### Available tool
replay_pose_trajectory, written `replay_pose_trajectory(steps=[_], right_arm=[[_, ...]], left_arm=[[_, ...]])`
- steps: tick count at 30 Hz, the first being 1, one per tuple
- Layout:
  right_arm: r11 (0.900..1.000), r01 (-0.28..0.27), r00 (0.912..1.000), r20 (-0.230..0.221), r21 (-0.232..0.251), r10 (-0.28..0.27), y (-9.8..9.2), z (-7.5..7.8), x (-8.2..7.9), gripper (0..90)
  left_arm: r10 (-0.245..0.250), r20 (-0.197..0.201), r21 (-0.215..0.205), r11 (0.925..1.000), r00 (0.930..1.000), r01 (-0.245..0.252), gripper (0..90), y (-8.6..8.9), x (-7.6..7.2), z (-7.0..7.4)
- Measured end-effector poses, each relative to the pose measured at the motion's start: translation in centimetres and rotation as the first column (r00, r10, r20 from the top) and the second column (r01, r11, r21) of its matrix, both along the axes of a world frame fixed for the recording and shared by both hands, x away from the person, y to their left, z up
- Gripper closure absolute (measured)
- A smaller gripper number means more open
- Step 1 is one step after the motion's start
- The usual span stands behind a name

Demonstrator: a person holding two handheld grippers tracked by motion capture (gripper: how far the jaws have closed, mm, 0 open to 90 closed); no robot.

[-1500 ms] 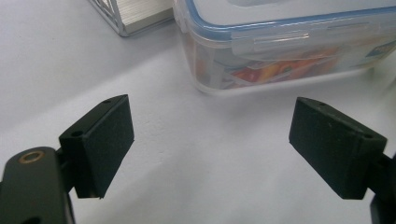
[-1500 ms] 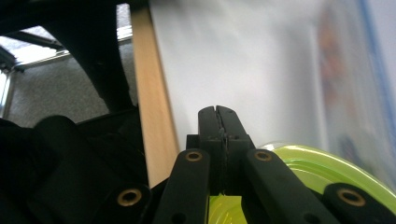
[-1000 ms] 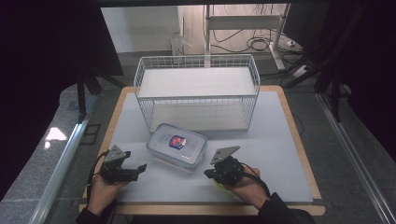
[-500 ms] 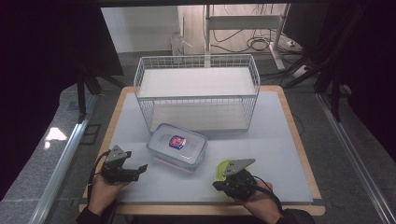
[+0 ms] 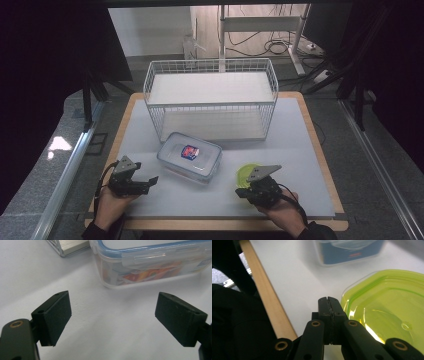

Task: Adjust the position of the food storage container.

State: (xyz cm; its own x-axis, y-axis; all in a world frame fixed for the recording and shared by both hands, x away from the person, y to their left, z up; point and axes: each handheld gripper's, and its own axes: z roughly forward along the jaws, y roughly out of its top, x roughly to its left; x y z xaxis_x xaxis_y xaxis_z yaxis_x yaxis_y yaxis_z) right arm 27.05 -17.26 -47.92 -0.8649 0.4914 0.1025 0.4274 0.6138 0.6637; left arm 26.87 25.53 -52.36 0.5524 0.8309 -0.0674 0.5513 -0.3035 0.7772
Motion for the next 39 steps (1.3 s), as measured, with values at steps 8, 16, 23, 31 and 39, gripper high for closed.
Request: replay_pose_trajectory(steps=[8,16,23,31,39], right_arm=[[0.996,0.084,0.9963,0.014,0.003,-0.084,-1.9,0.1,1.6,90.0],[0.987,0.161,0.9863,0.035,0.004,-0.161,-3.9,0.1,3.2,90.0],[0.975,0.224,0.9734,0.052,-0.002,-0.223,-5.7,0.3,4.3,90.0],[0.959,0.285,0.9571,0.055,0.005,-0.285,-7.8,0.4,5.2,90.0],[0.949,0.316,0.9466,0.064,0.006,-0.316,-8.9,0.4,5.5,90.0]], left_arm=[[-0.002,-0.002,0.002,1.0000,1.0000,0.002,13.8,0.0,0.0,0.0],[-0.003,-0.003,0.004,1.0000,1.0000,0.003,13.8,-0.1,0.0,0.0],[-0.004,-0.004,0.005,1.0000,1.0000,0.004,13.8,-0.1,0.0,0.0],[-0.003,-0.005,0.005,1.0000,1.0000,0.003,13.8,-0.1,0.0,0.0],[-0.012,-0.018,-0.004,0.9999,0.9998,0.012,13.2,-0.1,0.2,-0.1]])
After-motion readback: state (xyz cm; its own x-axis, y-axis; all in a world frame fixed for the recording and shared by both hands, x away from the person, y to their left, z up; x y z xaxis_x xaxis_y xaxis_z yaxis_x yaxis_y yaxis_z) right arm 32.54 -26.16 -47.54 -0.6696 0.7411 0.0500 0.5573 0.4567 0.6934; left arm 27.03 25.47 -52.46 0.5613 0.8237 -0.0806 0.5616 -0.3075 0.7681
